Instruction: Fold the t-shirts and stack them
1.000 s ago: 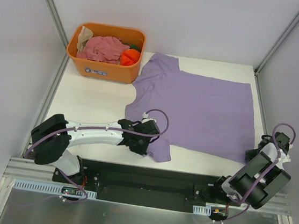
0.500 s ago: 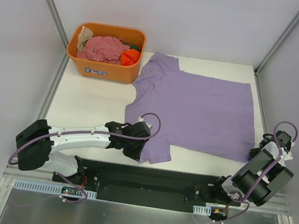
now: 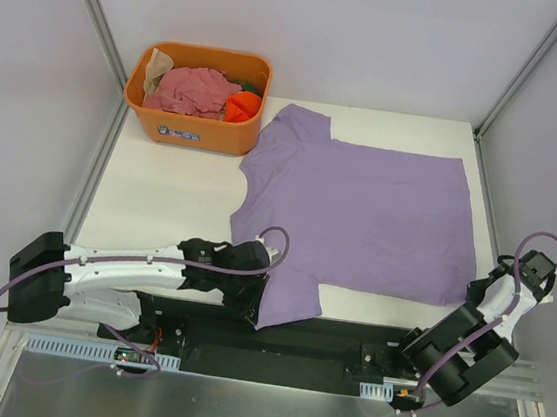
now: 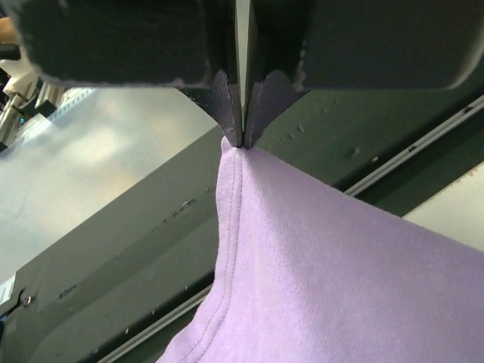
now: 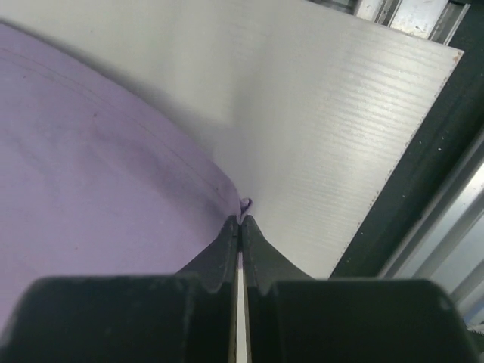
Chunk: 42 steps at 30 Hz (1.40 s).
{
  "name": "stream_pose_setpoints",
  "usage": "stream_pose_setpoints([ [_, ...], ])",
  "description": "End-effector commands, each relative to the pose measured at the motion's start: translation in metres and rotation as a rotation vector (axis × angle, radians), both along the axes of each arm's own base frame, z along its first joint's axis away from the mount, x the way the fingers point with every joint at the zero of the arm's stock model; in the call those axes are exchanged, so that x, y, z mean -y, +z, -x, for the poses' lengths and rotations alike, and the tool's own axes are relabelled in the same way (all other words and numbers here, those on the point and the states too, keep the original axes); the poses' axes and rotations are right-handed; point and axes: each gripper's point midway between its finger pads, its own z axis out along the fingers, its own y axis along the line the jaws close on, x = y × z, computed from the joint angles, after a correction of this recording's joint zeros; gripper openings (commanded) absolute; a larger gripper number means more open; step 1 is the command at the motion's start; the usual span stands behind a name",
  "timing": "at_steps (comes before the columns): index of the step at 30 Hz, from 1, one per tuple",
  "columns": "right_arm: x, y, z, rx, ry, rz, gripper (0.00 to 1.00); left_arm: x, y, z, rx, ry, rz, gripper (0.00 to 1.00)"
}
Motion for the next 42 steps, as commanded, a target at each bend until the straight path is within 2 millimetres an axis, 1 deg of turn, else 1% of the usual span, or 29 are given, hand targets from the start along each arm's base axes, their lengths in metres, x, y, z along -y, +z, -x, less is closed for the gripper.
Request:
stream_pose_setpoints([
  [1, -0.008, 0.019, 0.010, 0.008, 0.024, 0.004, 0.00, -0.011, 0.008, 0.024, -0.091, 0.048, 0.030, 0.00],
  [3, -0.009, 0.022, 0.015, 0.004, 0.018, 0.020, 0.00, -0.016, 0.008, 0.029, -0.100, 0.064, 0.042, 0.00],
  [5, -0.011, 0.026, 0.017, 0.013, 0.022, 0.027, 0.00, -0.018, 0.009, 0.027, -0.080, 0.068, 0.055, 0.00],
  [8, -0.013, 0.031, 0.016, 0.030, 0.041, 0.037, 0.00, -0.011, 0.016, 0.017, -0.018, 0.048, 0.065, 0.00],
  [11, -0.013, 0.034, 0.013, 0.061, 0.051, 0.060, 0.00, 0.001, 0.026, -0.001, 0.070, 0.048, 0.069, 0.00],
  [15, -0.017, 0.035, 0.005, 0.064, 0.094, 0.062, 0.00, 0.010, 0.038, -0.035, 0.207, 0.075, 0.062, 0.00],
  [18, -0.016, 0.036, 0.001, 0.041, 0.107, 0.055, 0.00, 0.014, 0.054, -0.066, 0.268, 0.121, 0.078, 0.00],
  [19, -0.017, 0.035, 0.000, 0.037, 0.114, 0.051, 0.00, 0.012, 0.058, -0.082, 0.306, 0.158, 0.072, 0.00],
  [20, -0.016, 0.039, -0.004, 0.039, 0.124, 0.052, 0.00, 0.014, 0.065, -0.090, 0.318, 0.167, 0.085, 0.00],
  [22, -0.015, 0.041, -0.008, 0.028, 0.134, 0.050, 0.00, 0.016, 0.071, -0.107, 0.336, 0.181, 0.095, 0.00],
  [23, -0.014, 0.044, -0.011, 0.029, 0.145, 0.049, 0.01, 0.020, 0.076, -0.110, 0.321, 0.175, 0.118, 0.00],
  [25, -0.010, 0.047, -0.014, 0.028, 0.146, 0.057, 0.01, 0.025, 0.086, -0.125, 0.324, 0.176, 0.148, 0.00],
  [28, -0.006, 0.055, -0.027, 0.052, 0.148, 0.055, 0.00, 0.027, 0.095, -0.154, 0.352, 0.211, 0.151, 0.00],
  [29, -0.005, 0.054, -0.030, 0.047, 0.156, 0.045, 0.00, 0.025, 0.097, -0.165, 0.356, 0.233, 0.150, 0.00],
  [33, 0.004, 0.065, -0.045, 0.039, 0.174, 0.053, 0.00, 0.010, 0.098, -0.197, 0.372, 0.300, 0.129, 0.00],
  [35, 0.008, 0.067, -0.051, 0.039, 0.181, 0.053, 0.00, 0.005, 0.106, -0.213, 0.420, 0.324, 0.121, 0.00],
  [38, 0.008, 0.071, -0.064, 0.042, 0.228, 0.061, 0.00, -0.002, 0.116, -0.229, 0.496, 0.340, 0.099, 0.00],
  [40, 0.008, 0.072, -0.071, 0.037, 0.248, 0.071, 0.01, -0.004, 0.121, -0.235, 0.534, 0.330, 0.104, 0.00],
  [42, 0.009, 0.073, -0.079, 0.044, 0.269, 0.076, 0.01, -0.011, 0.124, -0.247, 0.591, 0.331, 0.077, 0.00],
])
